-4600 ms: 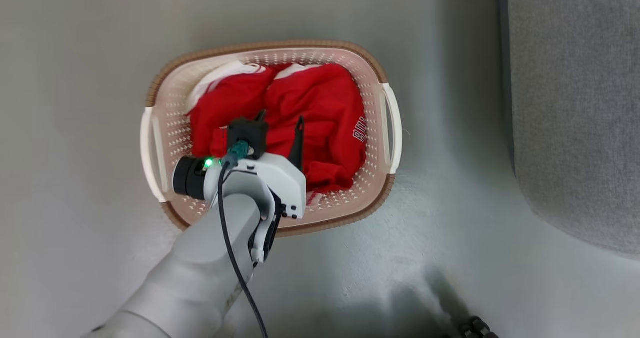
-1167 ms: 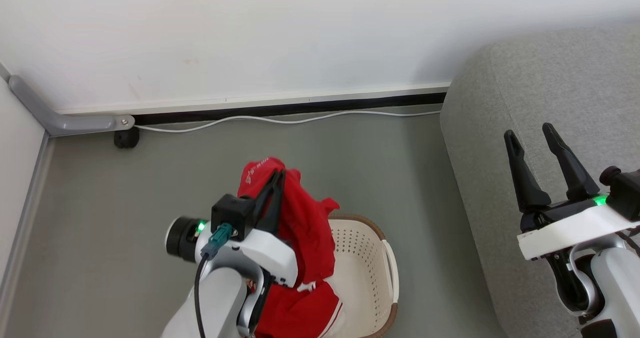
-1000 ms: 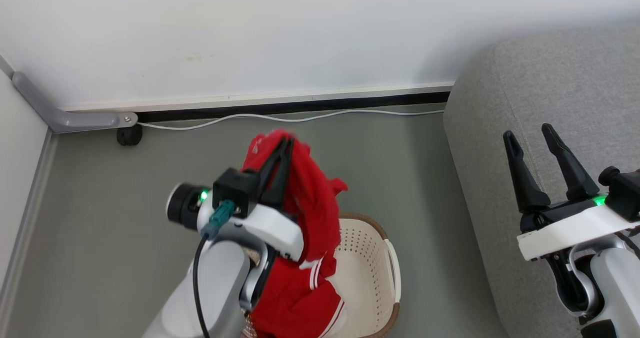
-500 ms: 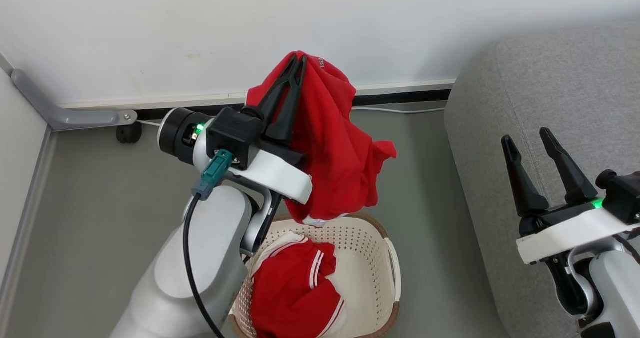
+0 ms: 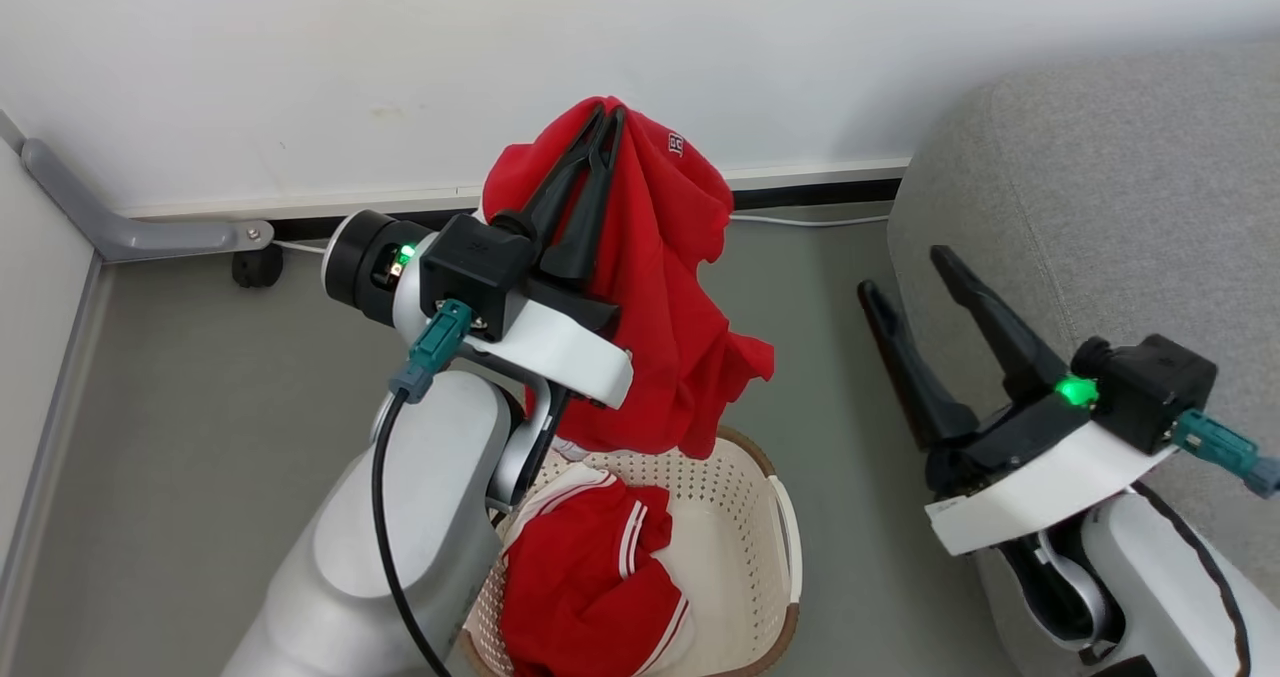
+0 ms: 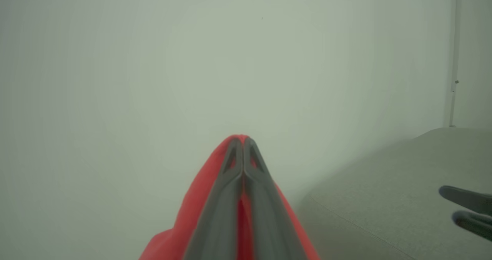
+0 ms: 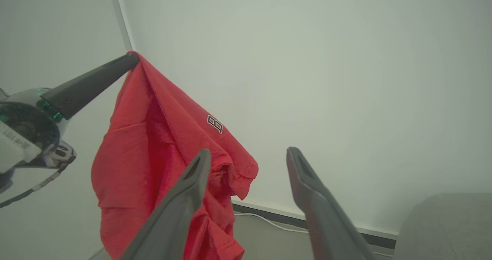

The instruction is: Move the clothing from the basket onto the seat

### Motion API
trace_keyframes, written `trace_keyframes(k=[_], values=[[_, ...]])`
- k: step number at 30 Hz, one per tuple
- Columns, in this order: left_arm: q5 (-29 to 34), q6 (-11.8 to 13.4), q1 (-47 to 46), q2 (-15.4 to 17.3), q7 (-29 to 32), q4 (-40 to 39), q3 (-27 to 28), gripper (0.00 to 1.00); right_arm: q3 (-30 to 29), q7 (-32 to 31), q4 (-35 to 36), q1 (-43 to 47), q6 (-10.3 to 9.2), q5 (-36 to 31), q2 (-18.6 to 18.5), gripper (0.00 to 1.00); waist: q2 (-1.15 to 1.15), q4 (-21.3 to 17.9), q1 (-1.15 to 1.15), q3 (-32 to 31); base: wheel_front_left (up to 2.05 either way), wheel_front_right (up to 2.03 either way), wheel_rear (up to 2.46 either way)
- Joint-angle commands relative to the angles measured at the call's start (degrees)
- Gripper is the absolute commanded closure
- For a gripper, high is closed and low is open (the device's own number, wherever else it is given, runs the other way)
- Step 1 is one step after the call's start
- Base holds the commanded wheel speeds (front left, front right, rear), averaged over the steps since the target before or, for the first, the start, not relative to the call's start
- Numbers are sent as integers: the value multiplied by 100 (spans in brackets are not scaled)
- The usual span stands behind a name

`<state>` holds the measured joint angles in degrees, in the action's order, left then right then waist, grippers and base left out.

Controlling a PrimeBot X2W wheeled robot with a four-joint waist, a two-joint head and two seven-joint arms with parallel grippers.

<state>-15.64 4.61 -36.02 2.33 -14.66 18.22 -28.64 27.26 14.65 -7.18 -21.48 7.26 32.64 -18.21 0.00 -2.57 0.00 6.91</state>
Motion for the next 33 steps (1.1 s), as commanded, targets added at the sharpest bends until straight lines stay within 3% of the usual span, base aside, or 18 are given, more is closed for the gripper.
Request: trace_keyframes(k=[1, 13, 23, 33], values=[[11, 37, -242, 72, -34, -174, 162, 100, 265, 35, 264, -160, 23, 101, -86, 0, 0, 11, 0, -2, 0, 0, 0], [-46, 45, -196, 62, -34, -186, 20, 100, 1543, 35, 637, -653, 23, 363, -155, 0, 0, 63, 0, -24, 0, 0, 0], [-233, 101, -246, 56, -34, -271, -359, 100, 2112, 35, -278, -982, 23, 67, 266, 0, 0, 210, 0, -45, 0, 0, 0], [-447, 204, -314, 55, -34, -327, -687, 100, 2169, 35, -1317, -1240, 23, 6, 812, 0, 0, 397, 0, -68, 0, 0, 0]])
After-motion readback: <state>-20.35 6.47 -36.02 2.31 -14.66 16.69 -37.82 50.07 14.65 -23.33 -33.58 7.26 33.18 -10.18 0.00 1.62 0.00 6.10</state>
